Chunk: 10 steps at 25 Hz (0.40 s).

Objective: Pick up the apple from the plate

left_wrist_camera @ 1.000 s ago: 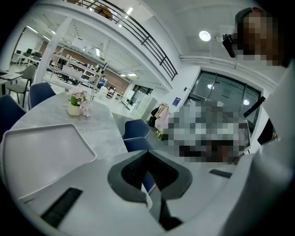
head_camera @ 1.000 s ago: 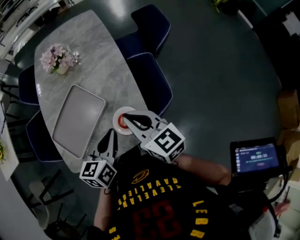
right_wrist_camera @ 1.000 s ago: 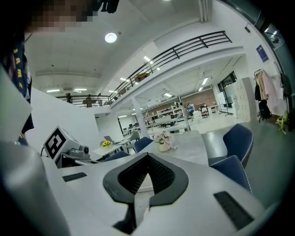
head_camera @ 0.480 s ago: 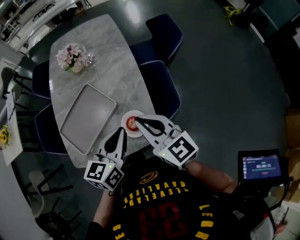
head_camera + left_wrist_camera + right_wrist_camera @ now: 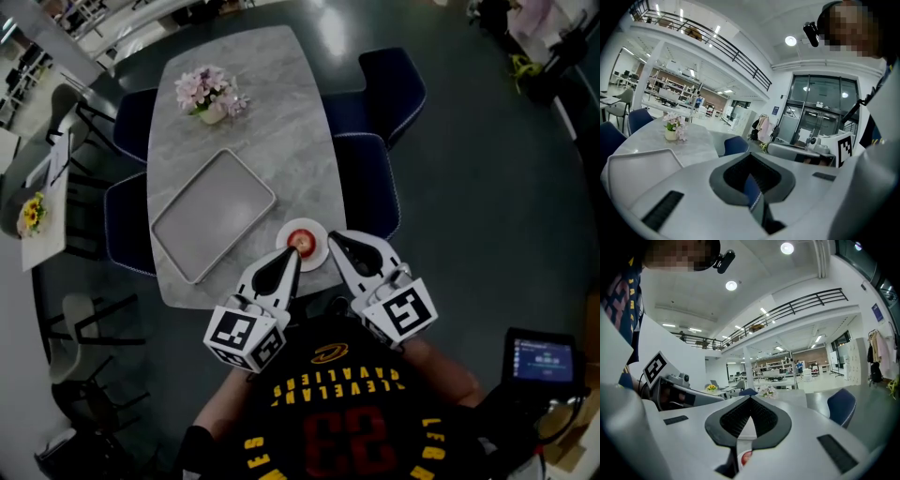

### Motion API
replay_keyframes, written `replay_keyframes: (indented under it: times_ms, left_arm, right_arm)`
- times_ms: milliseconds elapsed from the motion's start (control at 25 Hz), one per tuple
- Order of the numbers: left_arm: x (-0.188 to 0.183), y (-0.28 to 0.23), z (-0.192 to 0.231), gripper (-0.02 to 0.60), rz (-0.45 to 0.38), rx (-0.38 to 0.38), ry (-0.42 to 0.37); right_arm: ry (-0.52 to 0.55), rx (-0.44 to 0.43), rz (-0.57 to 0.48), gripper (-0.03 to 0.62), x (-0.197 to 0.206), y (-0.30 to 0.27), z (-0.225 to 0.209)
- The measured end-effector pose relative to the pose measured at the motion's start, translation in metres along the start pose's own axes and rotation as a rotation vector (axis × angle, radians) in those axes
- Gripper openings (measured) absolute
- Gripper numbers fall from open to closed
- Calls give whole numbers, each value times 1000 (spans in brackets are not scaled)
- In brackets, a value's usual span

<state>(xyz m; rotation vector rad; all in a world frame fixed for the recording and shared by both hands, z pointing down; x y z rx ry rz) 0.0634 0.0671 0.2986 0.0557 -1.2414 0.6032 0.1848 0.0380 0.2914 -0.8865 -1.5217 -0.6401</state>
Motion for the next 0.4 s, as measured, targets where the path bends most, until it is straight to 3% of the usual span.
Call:
replay_keyframes:
  times_ms: [400]
  left_arm:
    - [-3,2,-1,0,-59,-49,-42]
  right_arm:
    - [52,-18,-4,5,-1,3,-2]
Point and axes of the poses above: the fingertips, and each gripper's own axes: y backward along the fingers, z to its left, x out of its underside, the point moved 5 cm from there along y, backward along the fingers, and after that the axes turned 6 degrees about -x, right-handed, at the moved point
